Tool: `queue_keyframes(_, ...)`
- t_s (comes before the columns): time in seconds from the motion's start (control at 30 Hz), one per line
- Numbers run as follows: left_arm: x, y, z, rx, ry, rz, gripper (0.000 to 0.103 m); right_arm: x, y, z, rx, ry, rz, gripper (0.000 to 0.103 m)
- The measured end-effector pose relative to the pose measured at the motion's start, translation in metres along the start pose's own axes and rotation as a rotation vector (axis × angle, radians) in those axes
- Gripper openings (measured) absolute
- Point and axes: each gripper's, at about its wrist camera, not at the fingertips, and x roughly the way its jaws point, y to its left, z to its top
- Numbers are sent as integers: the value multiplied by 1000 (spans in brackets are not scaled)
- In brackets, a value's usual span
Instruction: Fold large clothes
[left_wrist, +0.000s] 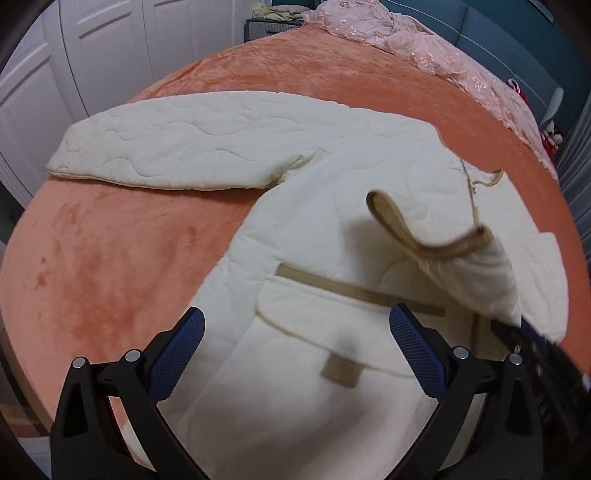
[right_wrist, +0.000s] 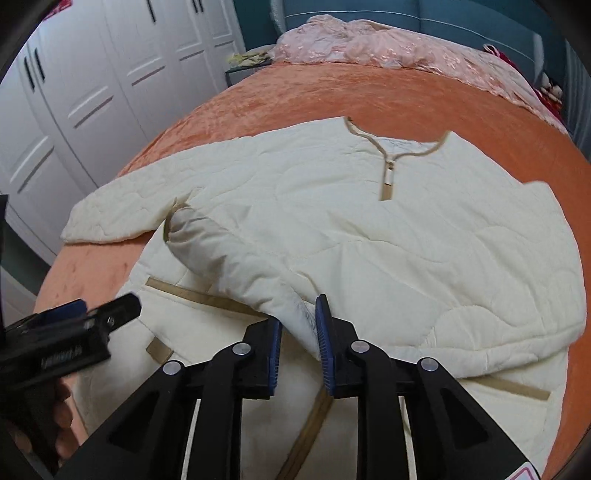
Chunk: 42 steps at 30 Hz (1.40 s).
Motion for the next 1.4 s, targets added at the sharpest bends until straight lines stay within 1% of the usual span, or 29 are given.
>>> queue_keyframes(0.03, 5, -5, 6, -23, 18, -49, 98, -2, -9, -2, 30, -3, -1, 43)
queue_keyframes(0.07, 8, -11, 11, -48, 40, -95, 98, -5, -17, -4, 58, -9, 0, 56)
queue_keyframes(0.13, 8, -22, 16, -91, 62, -168, 98, -4, -24, -4, 87, -12, 3, 57)
queue_keyframes(0.17, 4, -25, 16, -103, 56, -190, 98, 1, -24, 0, 86, -4, 4, 55)
queue_keyframes(0.23, -6, -28, 15, -120, 29, -208, 98, 11, -15, 8, 69, 7, 22, 54)
queue_keyframes(0.3, -10, -30, 14, -143, 18, -229, 98, 16, -3, 13, 38, -1, 10, 54)
queue_keyframes(0.37, -6, -36, 17, -146, 45, -239, 98, 15, 4, 10, 12, -8, -8, 54)
queue_keyframes(0.4, -3, -41, 19, -140, 54, -247, 98, 12, 2, 7, 18, -5, -3, 54)
queue_keyframes(0.47, 4, -48, 19, -124, 77, -237, 98, 4, -10, -3, 58, 1, -9, 54)
queue_keyframes(0.53, 16, -54, 14, -135, 125, -249, 98, -7, -31, -11, 100, 3, -54, 54)
queue_keyframes(0.6, 32, -57, 7, -187, 185, -283, 96, -16, -57, -15, 152, -3, -90, 55)
queue_keyframes(0.63, 40, -58, 3, -220, 213, -286, 94, -21, -72, -16, 188, -9, -101, 55)
queue_keyframes(0.7, 54, -57, -2, -273, 270, -294, 83, -27, -109, -19, 282, -16, -111, 55)
queue_keyframes(0.73, 57, -55, -4, -294, 279, -293, 82, -29, -128, -20, 338, -20, -110, 55)
queue_keyframes(0.77, 58, -52, -3, -309, 284, -292, 78, -31, -148, -21, 400, -29, -107, 55)
queue_keyframes(0.83, 52, -42, 0, -351, 283, -308, 77, -35, -180, -22, 490, -47, -104, 55)
queue_keyframes(0.9, 37, -27, -1, -378, 239, -296, 78, -38, -201, -22, 544, -67, -102, 55)
queue_keyframes(0.93, 30, -21, -3, -373, 218, -279, 78, -38, -208, -21, 557, -73, -101, 55)
queue_keyframes(1.0, 26, -15, -8, -353, 213, -245, 79, -36, -218, -19, 572, -82, -96, 55)
queue_keyframes(1.03, 27, -13, -13, -359, 225, -246, 80, -34, -221, -18, 579, -85, -95, 55)
queue_keyframes(1.13, 37, -11, -22, -406, 260, -286, 81, -27, -230, -18, 625, -89, -66, 55)
queue_keyframes(1.2, 40, -16, -20, -430, 255, -309, 84, -22, -235, -18, 673, -97, -29, 55)
queue_keyframes(1.27, 44, -22, -16, -442, 259, -301, 83, -18, -242, -16, 718, -107, -2, 55)
queue_keyframes(1.3, 46, -25, -12, -440, 260, -304, 71, -17, -245, -15, 736, -117, 7, 53)
queue_keyframes(1.33, 46, -28, -8, -420, 250, -339, 50, -17, -246, -11, 749, -128, 15, 52)
queue_keyframes(1.37, 46, -34, -2, -384, 258, -363, 26, -16, -248, -8, 758, -134, 18, 48)
queue_keyframes(1.4, 45, -38, 5, -362, 258, -348, 27, -16, -249, -3, 760, -139, 21, 48)
